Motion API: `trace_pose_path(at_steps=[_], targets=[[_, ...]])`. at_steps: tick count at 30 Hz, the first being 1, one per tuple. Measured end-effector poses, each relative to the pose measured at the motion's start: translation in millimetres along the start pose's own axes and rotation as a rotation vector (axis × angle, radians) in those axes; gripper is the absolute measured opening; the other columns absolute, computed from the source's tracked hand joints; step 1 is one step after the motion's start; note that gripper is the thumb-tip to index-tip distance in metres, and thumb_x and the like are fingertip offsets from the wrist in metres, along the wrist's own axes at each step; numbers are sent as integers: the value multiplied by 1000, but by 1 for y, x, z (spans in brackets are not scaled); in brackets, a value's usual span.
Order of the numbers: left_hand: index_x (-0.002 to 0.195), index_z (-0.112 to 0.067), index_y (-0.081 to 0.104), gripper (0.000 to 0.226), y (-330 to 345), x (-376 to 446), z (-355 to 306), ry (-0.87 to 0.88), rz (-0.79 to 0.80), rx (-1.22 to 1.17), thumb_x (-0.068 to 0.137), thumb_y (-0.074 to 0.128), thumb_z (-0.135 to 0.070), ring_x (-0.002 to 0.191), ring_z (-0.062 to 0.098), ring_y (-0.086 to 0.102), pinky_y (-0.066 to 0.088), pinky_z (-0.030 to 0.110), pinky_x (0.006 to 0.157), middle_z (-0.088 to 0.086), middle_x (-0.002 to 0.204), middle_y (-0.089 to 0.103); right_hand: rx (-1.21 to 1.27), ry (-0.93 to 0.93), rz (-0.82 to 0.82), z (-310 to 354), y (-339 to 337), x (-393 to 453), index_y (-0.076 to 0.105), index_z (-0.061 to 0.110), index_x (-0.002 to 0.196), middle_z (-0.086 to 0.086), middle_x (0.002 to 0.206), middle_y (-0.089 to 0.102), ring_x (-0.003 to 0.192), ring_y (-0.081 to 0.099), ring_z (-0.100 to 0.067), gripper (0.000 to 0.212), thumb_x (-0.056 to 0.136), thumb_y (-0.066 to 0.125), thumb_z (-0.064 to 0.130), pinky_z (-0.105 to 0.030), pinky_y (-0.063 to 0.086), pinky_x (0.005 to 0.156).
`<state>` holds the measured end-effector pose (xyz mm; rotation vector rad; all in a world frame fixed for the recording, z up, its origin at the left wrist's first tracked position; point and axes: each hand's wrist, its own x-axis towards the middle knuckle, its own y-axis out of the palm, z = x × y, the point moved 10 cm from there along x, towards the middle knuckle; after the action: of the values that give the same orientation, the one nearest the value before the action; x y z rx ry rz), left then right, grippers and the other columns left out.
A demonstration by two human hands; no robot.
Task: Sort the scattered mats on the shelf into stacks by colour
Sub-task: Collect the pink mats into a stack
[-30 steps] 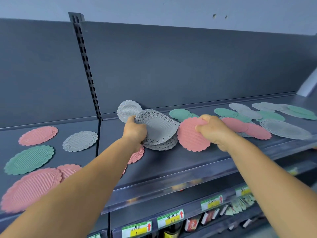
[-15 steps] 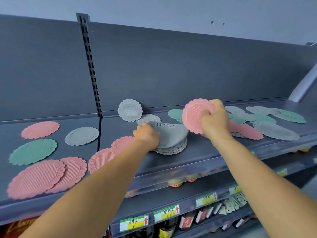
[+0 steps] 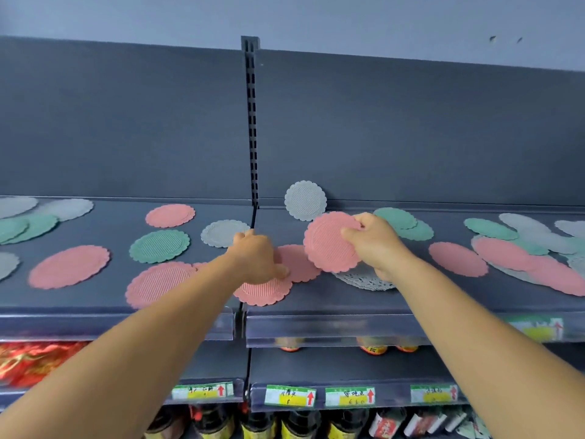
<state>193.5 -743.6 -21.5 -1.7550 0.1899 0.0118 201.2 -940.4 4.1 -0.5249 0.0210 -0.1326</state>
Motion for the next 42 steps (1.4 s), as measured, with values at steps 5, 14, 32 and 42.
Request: trace_pose_path(at_steps=[5, 14, 32, 42], targets=[[82, -15, 53, 34, 5, -22, 27, -26, 79, -11, 78, 68, -45, 85, 25, 44, 40, 30, 73, 6, 97, 47, -142, -77, 147, 18, 49, 3, 55, 11, 129, -4, 122, 61, 109, 57, -22, 40, 90, 57, 16, -34, 46, 94], [96, -4, 62, 50, 7, -22, 48, -129, 65, -225, 64, 82, -37, 73, 23, 51, 42, 30, 65, 5, 85, 56, -472, -129, 277, 20, 80, 11, 56, 18, 123, -2, 121, 61, 88, 58, -20, 45, 79, 66, 18, -26, 44, 68], [73, -13, 51, 27, -30, -40, 80, -343, -305, -850, 91, 34, -3, 75, 24, 49, 44, 32, 69, 9, 79, 55, 147, -55, 424, 34, 105, 12, 66, 21, 96, -4, 103, 71, 94, 65, -21, 10, 90, 61, 15, -35, 50, 88], [100, -9, 52, 17, -43, -87, 110, -340, -269, -778, 85, 60, -7, 65, 31, 68, 61, 42, 70, 12, 85, 64, 135, -91, 442, 68, 170, -30, 57, 9, 124, -9, 122, 64, 108, 63, -25, 49, 80, 73, 21, -44, 50, 98]])
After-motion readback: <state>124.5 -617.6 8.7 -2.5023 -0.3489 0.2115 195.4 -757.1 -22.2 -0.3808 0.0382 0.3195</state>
